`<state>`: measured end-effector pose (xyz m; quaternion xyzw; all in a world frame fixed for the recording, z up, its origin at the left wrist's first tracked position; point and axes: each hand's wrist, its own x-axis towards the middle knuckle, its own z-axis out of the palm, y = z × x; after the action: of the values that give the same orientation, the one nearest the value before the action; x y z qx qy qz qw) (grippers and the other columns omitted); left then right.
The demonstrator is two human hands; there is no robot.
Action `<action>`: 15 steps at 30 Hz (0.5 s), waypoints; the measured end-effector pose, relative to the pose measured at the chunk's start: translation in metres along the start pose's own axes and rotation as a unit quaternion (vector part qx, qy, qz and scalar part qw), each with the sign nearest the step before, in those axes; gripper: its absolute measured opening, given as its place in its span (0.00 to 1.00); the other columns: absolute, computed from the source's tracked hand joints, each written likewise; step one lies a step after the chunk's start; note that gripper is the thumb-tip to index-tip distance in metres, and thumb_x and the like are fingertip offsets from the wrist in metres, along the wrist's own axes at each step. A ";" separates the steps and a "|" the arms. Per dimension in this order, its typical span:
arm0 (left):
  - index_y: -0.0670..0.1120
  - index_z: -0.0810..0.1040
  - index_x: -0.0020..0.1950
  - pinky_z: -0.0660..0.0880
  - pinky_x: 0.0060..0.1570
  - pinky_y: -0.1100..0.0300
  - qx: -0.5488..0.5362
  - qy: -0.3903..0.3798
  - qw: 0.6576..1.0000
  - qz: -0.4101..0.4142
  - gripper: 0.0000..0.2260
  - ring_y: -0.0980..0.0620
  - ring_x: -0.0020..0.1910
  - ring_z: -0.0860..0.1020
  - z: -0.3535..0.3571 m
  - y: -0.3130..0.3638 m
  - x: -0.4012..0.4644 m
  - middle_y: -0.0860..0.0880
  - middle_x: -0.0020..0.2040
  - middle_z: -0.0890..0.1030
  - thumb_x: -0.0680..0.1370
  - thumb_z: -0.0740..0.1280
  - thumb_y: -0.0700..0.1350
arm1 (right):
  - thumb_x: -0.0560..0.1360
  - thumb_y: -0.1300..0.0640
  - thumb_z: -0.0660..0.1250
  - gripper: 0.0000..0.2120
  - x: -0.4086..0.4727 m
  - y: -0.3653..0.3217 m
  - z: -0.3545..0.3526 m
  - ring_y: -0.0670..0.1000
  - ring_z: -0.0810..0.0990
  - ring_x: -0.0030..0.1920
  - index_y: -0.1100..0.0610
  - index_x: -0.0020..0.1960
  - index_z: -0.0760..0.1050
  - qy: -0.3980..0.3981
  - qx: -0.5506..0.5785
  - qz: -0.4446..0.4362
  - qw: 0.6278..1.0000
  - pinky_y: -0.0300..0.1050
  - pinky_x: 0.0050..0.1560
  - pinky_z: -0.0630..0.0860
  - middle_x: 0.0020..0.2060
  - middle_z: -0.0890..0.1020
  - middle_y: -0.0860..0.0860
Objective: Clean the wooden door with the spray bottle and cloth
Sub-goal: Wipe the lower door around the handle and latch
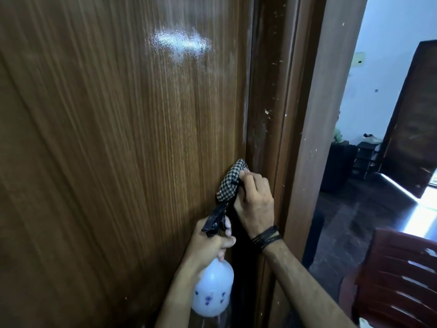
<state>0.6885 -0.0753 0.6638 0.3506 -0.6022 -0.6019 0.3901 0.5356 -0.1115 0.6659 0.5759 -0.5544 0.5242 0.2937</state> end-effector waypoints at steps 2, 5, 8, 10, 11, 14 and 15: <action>0.44 0.75 0.45 0.66 0.27 0.60 0.005 -0.002 1.000 0.016 0.13 0.53 0.23 0.66 0.001 0.011 0.000 0.47 0.39 0.76 0.73 0.65 0.25 | 0.73 0.69 0.67 0.12 0.014 -0.003 -0.004 0.56 0.79 0.48 0.64 0.57 0.79 0.008 0.017 0.001 1.000 0.49 0.47 0.79 0.52 0.81 0.57; 0.45 0.75 0.45 0.66 0.26 0.60 0.013 -0.010 0.999 0.042 0.14 0.53 0.24 0.66 0.003 0.036 0.002 0.47 0.39 0.76 0.74 0.65 0.25 | 0.74 0.68 0.67 0.15 0.059 -0.011 -0.012 0.56 0.79 0.51 0.63 0.60 0.78 0.037 0.030 -0.007 0.999 0.44 0.53 0.76 0.56 0.81 0.57; 0.45 0.75 0.46 0.65 0.26 0.60 0.013 -0.010 0.997 0.072 0.14 0.54 0.23 0.66 0.004 0.065 0.008 0.48 0.39 0.76 0.74 0.65 0.25 | 0.74 0.67 0.67 0.17 0.105 -0.024 -0.019 0.55 0.77 0.51 0.62 0.62 0.77 0.069 0.039 0.000 0.997 0.39 0.52 0.71 0.56 0.81 0.56; 0.44 0.75 0.46 0.65 0.26 0.61 0.007 -0.007 0.995 0.095 0.14 0.54 0.23 0.65 0.004 0.085 0.012 0.47 0.40 0.76 0.74 0.65 0.25 | 0.74 0.67 0.67 0.16 0.114 -0.027 -0.021 0.55 0.77 0.49 0.62 0.62 0.77 0.079 0.036 -0.009 0.996 0.40 0.50 0.71 0.55 0.81 0.56; 0.44 0.75 0.46 0.65 0.26 0.61 0.005 -0.006 0.994 0.105 0.13 0.54 0.23 0.65 0.004 0.094 0.013 0.47 0.40 0.76 0.74 0.65 0.25 | 0.74 0.67 0.67 0.16 0.110 -0.025 -0.020 0.56 0.77 0.49 0.62 0.61 0.77 0.075 0.030 -0.016 0.997 0.41 0.50 0.71 0.55 0.81 0.57; 0.43 0.75 0.47 0.65 0.25 0.61 -0.004 -0.003 0.992 0.125 0.13 0.54 0.23 0.64 0.006 0.117 0.014 0.46 0.40 0.75 0.74 0.65 0.26 | 0.73 0.69 0.69 0.16 0.086 -0.016 -0.017 0.56 0.77 0.48 0.62 0.60 0.79 0.057 0.028 -0.022 0.998 0.48 0.47 0.78 0.54 0.82 0.56; 0.43 0.76 0.47 0.66 0.25 0.61 -0.004 0.000 0.992 0.126 0.13 0.54 0.23 0.64 0.007 0.123 0.015 0.46 0.40 0.76 0.74 0.65 0.26 | 0.72 0.69 0.70 0.15 0.080 -0.014 -0.018 0.56 0.78 0.48 0.62 0.59 0.79 0.048 0.032 -0.020 0.998 0.50 0.45 0.79 0.54 0.82 0.56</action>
<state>0.6815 -0.0821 0.7874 0.2700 -0.6395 -0.5501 0.4643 0.5311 -0.1187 0.7489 0.5700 -0.5114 0.5626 0.3116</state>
